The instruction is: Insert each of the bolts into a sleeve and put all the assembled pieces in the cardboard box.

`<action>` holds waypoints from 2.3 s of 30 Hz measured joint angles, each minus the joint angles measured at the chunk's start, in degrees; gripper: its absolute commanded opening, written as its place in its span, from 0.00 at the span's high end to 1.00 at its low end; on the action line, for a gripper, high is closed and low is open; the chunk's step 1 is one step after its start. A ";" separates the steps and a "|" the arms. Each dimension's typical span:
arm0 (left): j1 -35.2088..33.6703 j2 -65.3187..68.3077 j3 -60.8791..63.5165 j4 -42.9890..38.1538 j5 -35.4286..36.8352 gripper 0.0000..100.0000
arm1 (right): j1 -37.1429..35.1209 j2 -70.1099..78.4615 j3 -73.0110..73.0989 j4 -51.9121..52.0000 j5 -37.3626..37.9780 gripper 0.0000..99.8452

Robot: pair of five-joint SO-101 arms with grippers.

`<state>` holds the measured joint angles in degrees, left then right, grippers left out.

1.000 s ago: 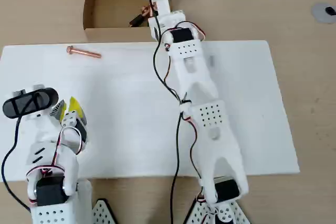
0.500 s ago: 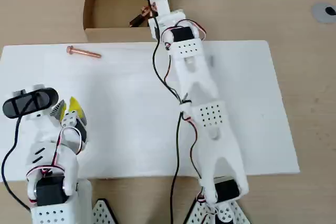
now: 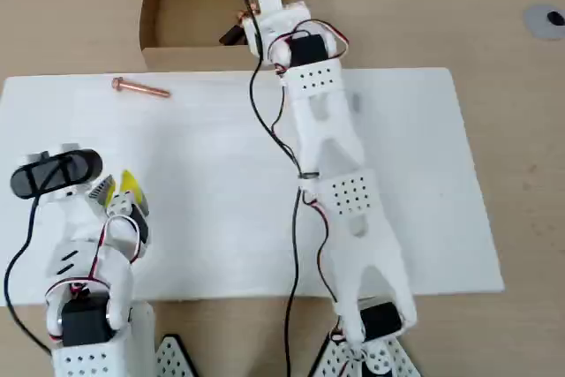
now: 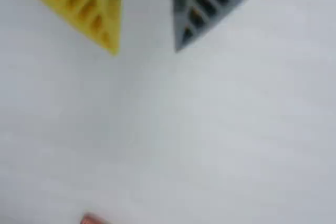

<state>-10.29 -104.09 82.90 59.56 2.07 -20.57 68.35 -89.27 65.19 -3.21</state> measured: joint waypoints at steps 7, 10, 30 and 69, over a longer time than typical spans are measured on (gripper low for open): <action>0.00 0.00 -3.34 -0.53 2.20 0.91 | -2.81 -5.36 -2.99 11.60 0.00 0.98; 0.00 0.00 -3.34 -0.97 7.38 0.85 | -3.78 -10.73 -3.08 17.58 0.00 0.98; 0.00 47.82 -26.81 -21.54 28.13 0.83 | -2.55 -50.29 13.45 36.48 -0.97 0.98; -2.20 144.53 -110.51 -6.15 56.53 0.83 | 4.75 -107.25 117.71 32.53 8.09 0.98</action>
<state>-12.48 40.44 -27.60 53.41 58.59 -15.82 -38.90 28.44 97.71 4.88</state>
